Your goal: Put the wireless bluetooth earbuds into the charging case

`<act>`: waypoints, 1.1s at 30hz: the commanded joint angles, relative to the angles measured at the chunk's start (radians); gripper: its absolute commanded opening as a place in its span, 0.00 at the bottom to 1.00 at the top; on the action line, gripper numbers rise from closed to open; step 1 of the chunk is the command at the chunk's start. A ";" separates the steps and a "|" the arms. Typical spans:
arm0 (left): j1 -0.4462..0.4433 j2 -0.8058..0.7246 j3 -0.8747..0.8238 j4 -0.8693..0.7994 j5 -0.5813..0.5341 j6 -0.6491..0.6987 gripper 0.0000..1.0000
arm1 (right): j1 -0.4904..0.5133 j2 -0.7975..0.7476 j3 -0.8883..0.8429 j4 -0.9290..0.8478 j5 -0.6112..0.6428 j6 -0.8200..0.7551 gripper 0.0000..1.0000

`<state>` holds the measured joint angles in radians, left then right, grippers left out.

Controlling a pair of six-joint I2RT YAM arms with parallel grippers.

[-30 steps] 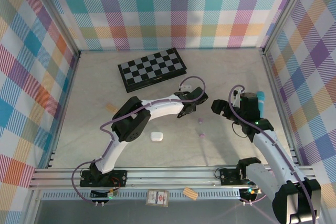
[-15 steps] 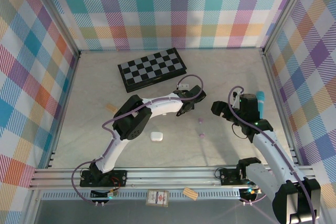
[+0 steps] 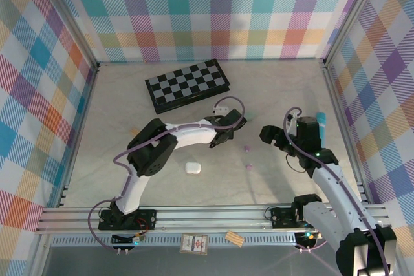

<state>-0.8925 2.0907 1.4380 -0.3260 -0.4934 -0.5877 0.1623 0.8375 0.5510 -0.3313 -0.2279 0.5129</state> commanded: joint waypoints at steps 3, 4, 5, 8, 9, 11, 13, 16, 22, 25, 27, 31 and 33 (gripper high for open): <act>-0.003 -0.258 -0.183 0.246 0.103 0.282 0.30 | -0.005 -0.036 0.044 -0.029 -0.198 0.069 0.87; -0.002 -0.301 -0.227 0.282 0.135 0.332 0.30 | -0.005 -0.039 0.049 -0.029 -0.236 0.084 0.87; -0.002 -0.343 -0.262 0.311 0.167 0.379 0.30 | -0.006 -0.043 0.058 -0.027 -0.272 0.101 0.87; -0.002 -0.442 -0.335 0.346 0.292 0.510 0.30 | -0.007 -0.045 0.072 0.000 -0.388 0.160 0.86; -0.002 -0.469 -0.356 0.357 0.332 0.547 0.30 | -0.007 -0.043 0.075 0.013 -0.420 0.182 0.86; -0.002 -0.532 -0.423 0.411 0.428 0.620 0.31 | -0.008 -0.031 0.077 0.056 -0.498 0.241 0.86; -0.002 -0.580 -0.482 0.477 0.496 0.681 0.31 | -0.006 -0.016 0.075 0.101 -0.565 0.290 0.85; -0.002 -0.632 -0.527 0.506 0.605 0.769 0.30 | -0.006 -0.003 0.071 0.157 -0.620 0.348 0.85; -0.002 -0.698 -0.587 0.570 0.772 0.872 0.29 | 0.002 0.018 0.047 0.242 -0.659 0.427 0.82; -0.003 -0.709 -0.593 0.572 0.822 0.913 0.29 | 0.021 0.033 0.039 0.274 -0.657 0.455 0.82; -0.002 -0.714 -0.597 0.581 0.841 0.927 0.29 | 0.034 0.040 0.043 0.274 -0.647 0.453 0.81; -0.002 -0.715 -0.597 0.587 0.887 0.959 0.28 | 0.068 0.066 0.050 0.271 -0.631 0.447 0.79; -0.002 -0.714 -0.595 0.589 0.899 0.966 0.28 | 0.088 0.077 0.051 0.275 -0.622 0.444 0.76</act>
<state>-0.8925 1.4010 0.8547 0.2203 0.3393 0.3321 0.2283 0.9031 0.5968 -0.0910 -0.8463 0.9482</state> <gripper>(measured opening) 0.391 0.771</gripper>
